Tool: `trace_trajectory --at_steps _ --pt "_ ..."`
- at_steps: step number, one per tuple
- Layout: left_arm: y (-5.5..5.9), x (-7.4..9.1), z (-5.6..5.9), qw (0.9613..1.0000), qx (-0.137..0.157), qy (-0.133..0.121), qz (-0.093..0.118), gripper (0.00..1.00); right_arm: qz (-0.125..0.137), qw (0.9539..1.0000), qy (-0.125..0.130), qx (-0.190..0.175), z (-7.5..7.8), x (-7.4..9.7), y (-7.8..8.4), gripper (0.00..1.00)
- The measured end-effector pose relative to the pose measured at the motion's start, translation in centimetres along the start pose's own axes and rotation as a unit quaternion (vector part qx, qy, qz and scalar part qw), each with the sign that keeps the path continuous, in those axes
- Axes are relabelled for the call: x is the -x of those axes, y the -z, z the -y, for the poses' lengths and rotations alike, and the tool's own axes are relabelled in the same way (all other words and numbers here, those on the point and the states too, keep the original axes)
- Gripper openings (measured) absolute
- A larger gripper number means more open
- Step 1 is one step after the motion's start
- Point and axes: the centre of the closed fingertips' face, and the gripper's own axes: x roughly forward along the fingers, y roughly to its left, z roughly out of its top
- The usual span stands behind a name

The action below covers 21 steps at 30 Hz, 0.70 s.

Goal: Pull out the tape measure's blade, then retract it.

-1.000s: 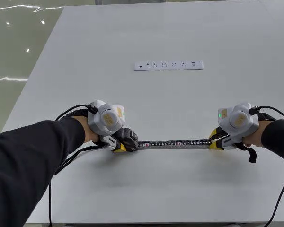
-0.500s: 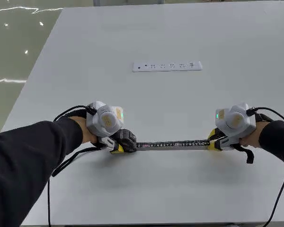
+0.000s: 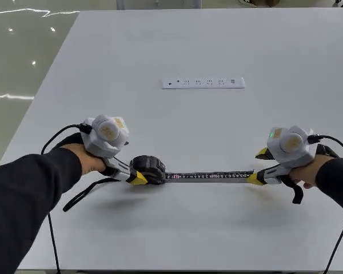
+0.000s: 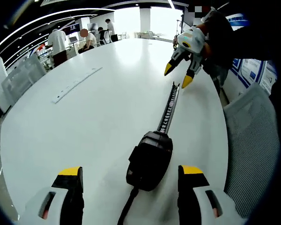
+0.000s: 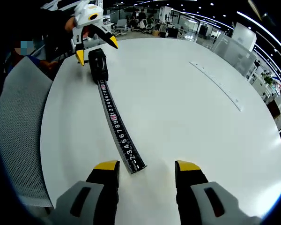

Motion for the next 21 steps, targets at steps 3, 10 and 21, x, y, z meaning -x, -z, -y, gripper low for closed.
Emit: trace_trajectory --at_steps 3,10,21 --pt "0.0 1.1 0.2 0.9988 0.026 -0.008 0.039 0.93 0.021 0.9995 0.01 -0.022 -0.5 1.0 0.2 0.51" --pt "3.1 4.2 -0.6 0.984 0.148 -0.056 0.082 1.0 0.072 0.9918 0.064 -0.083 -1.2 4.1 1.2 0.58" --pt "6.4 8.6 0.8 0.9701 0.161 -0.121 0.136 1.0 0.115 0.983 0.093 -0.109 -3.7 8.2 4.2 0.71"
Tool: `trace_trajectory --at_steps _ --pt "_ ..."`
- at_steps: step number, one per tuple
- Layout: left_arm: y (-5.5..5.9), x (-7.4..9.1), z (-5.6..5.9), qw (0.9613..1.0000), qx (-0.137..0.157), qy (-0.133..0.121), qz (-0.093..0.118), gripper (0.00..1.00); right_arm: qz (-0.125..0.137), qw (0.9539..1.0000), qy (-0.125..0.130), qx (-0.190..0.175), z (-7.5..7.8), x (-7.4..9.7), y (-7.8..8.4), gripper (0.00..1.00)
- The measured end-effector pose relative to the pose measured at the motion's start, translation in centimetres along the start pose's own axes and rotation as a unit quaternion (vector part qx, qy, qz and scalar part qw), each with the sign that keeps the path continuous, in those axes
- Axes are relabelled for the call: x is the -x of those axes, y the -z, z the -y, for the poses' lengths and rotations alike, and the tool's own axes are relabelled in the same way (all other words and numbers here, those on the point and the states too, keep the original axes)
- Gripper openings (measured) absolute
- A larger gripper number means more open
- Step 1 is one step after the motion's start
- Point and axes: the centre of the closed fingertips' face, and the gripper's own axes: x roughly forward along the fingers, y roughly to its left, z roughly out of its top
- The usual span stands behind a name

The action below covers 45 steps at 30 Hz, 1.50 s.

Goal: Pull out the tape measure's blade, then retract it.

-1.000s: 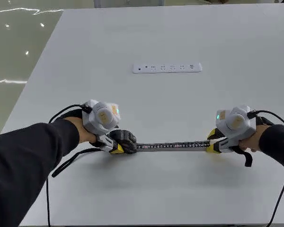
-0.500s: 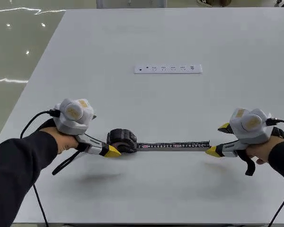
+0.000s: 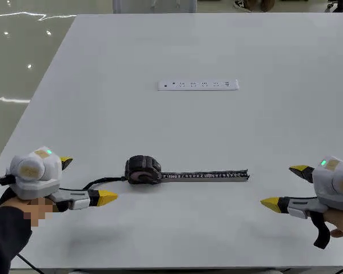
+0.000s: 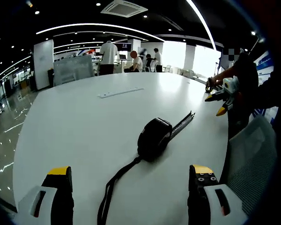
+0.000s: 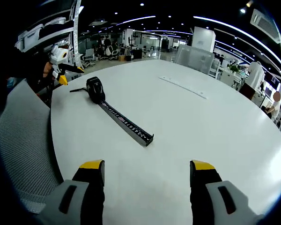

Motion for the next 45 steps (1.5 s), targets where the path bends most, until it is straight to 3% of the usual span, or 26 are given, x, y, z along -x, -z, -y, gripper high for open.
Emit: trace_trajectory --at_steps 2,8,14,16,20,23,26,35,45 --pt "0.5 0.8 0.1 0.9999 0.014 -0.002 -0.002 1.0 0.017 0.9997 0.012 0.011 -0.1 1.2 -0.2 0.72" --pt "1.3 3.3 0.2 0.9998 0.015 -0.011 0.005 1.0 0.022 0.9996 0.017 -0.002 -1.0 4.1 0.8 0.8" --pt "2.5 4.9 -0.2 0.9995 0.023 -0.017 0.013 1.0 0.001 0.9998 0.021 0.002 -1.6 5.1 3.2 0.87" --pt "2.9 5.3 0.2 0.9994 0.031 -0.008 0.013 1.0 -0.001 0.9997 0.026 -0.003 -1.5 5.7 3.6 0.9" --pt "2.8 5.7 0.4 0.9995 0.024 -0.012 0.019 1.0 -0.004 0.9996 0.026 -0.013 -1.2 6.5 4.6 1.0" --pt "2.3 6.1 0.6 0.9994 0.024 -0.01 0.025 1.0 -0.002 0.9994 0.025 -0.024 -0.8 7.2 4.7 1.0" --pt "2.4 6.2 1.0 0.9997 0.012 -0.004 0.023 1.0 0.0 0.9995 0.022 -0.024 -0.6 7.3 4.4 1.0" --pt "3.1 6.4 0.6 0.9998 0.008 -0.01 0.017 1.0 -0.005 0.9999 0.014 -0.006 -0.5 7.5 3.7 1.0" --pt "2.7 6.5 0.5 0.9997 0.0 -0.013 0.019 1.0 -0.006 0.9998 0.009 0.014 -1.2 7.6 4.0 0.97"
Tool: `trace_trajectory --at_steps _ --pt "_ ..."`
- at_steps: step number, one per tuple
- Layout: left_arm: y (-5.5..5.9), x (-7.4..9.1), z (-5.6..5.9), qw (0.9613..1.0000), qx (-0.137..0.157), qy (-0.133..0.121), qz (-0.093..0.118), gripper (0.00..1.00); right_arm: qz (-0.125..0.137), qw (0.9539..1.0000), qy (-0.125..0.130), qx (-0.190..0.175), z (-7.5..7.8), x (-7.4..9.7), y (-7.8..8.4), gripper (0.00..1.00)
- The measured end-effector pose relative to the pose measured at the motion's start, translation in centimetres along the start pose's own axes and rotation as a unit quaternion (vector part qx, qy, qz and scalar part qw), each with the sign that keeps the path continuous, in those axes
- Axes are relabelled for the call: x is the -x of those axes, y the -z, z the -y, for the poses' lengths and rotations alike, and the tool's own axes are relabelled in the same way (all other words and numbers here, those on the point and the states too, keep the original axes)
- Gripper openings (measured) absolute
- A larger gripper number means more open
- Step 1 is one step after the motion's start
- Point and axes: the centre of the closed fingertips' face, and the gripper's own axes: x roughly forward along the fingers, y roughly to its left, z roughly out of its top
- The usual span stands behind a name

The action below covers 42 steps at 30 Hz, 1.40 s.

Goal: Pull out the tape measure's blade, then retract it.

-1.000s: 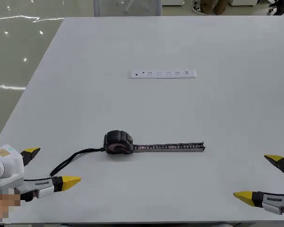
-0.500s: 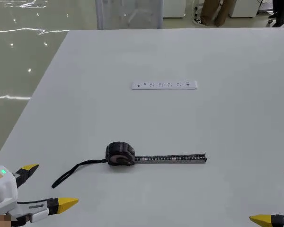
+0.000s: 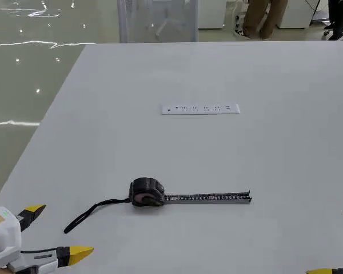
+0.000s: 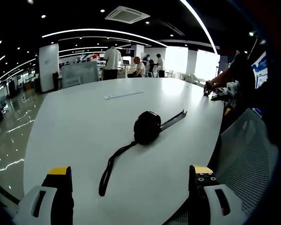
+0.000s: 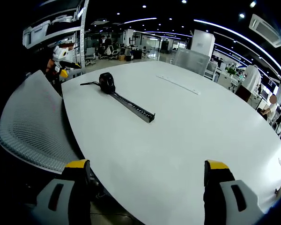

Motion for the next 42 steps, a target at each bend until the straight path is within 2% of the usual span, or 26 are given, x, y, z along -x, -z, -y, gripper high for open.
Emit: trace_trajectory --at_steps 2,5,9,14,18,20,23,24,28,34,35,36,37,39,42 --pt "0.0 -0.1 0.1 1.0 0.0 0.0 -0.002 1.0 -0.004 1.0 0.001 0.004 -0.1 0.0 0.2 0.97" --pt "0.6 -0.3 -0.2 0.9998 -0.001 -0.006 -0.019 1.0 -0.006 1.0 -0.003 0.002 -0.1 0.0 0.2 0.98" --pt "0.5 -0.3 -0.1 0.9998 0.001 -0.008 -0.017 1.0 -0.013 0.9999 -0.006 0.006 -0.2 -0.1 0.3 1.0" --pt "1.2 -0.2 -0.1 0.9996 0.004 -0.01 -0.027 1.0 -0.016 0.9998 -0.008 0.004 0.0 -0.1 0.3 1.0" --pt "0.8 0.0 0.1 0.9995 0.022 -0.016 -0.016 1.0 -0.018 0.9997 -0.016 0.01 -0.1 -0.2 0.3 1.0" --pt "0.7 -0.1 0.4 0.9995 0.02 -0.016 -0.015 1.0 -0.018 0.9996 -0.017 0.012 0.0 -0.2 0.2 1.0" --pt "0.9 -0.5 0.4 0.9989 0.017 -0.027 -0.034 1.0 -0.017 0.9996 -0.017 0.016 0.2 -0.1 -0.1 1.0" --pt "0.8 -0.7 0.3 0.9984 0.015 -0.035 -0.043 1.0 -0.017 0.9995 -0.017 0.018 0.3 -0.1 -0.3 1.0" --pt "-0.9 -1.8 1.3 0.9984 0.038 -0.028 -0.031 1.0 -0.006 0.9992 -0.014 0.036 1.0 0.0 -2.0 1.0" --pt "-2.8 -3.3 2.1 0.9982 0.035 -0.033 -0.036 1.0 -0.005 0.9976 -0.032 0.061 1.1 -0.9 -3.8 1.0" --pt "-2.6 -3.6 2.1 0.9976 0.035 -0.035 -0.048 0.98 -0.006 0.9971 -0.036 0.067 1.1 -1.2 -4.0 1.0" --pt "-1.9 -4.0 2.2 0.9958 0.036 -0.037 -0.075 0.96 -0.008 0.9964 -0.043 0.073 1.1 -1.7 -4.2 1.0" --pt "-2.1 -4.6 2.3 0.9957 0.04 -0.038 -0.075 0.95 -0.01 0.996 -0.045 0.076 1.2 -2.1 -4.4 1.0" --pt "-2.8 -5.8 3.1 0.9972 0.041 -0.024 -0.058 0.95 -0.017 0.9949 -0.054 0.084 1.2 -3.0 -4.8 1.0" --pt "-2.8 -7.6 3.7 0.9962 0.055 -0.014 -0.065 0.95 -0.021 0.9931 -0.07 0.091 1.1 -4.4 -5.5 1.0"
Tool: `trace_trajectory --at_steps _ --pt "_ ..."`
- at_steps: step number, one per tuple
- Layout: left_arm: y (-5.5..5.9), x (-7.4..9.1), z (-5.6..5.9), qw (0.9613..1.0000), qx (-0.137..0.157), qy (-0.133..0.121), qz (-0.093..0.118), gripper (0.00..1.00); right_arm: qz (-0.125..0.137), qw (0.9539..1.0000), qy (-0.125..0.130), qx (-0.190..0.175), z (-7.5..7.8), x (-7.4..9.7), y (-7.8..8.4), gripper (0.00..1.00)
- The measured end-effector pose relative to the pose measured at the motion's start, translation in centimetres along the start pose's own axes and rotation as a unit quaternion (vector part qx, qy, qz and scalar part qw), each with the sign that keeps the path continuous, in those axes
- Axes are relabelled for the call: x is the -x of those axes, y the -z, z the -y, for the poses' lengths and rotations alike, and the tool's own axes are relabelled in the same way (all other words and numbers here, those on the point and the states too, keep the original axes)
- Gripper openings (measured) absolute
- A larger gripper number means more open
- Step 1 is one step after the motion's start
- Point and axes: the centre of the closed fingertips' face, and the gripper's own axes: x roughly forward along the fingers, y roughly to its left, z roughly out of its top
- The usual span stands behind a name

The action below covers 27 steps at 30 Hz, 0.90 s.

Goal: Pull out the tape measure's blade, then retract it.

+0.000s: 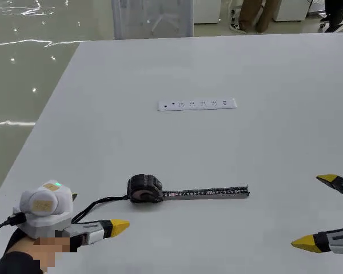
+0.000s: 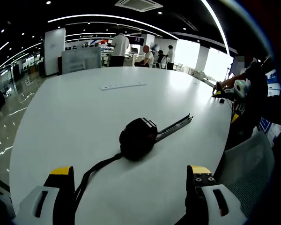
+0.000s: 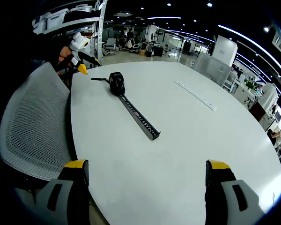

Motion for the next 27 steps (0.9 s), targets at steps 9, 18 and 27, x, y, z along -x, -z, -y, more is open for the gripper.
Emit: trace_trajectory --at_steps 9,18,27 --pt "-1.7 -4.2 1.6 0.9989 0.01 -0.022 0.039 0.95 -0.033 0.9965 -0.06 0.048 0.5 -4.4 -1.1 0.96" --pt "-3.4 -6.7 1.1 0.9927 0.039 -0.09 0.069 0.96 -0.058 0.9874 -0.104 0.105 0.5 -8.1 -2.4 0.89" --pt "-2.8 -8.2 0.9 0.9881 0.053 -0.118 0.083 0.97 -0.109 0.9716 -0.142 0.155 2.3 -11.2 -1.3 0.73"
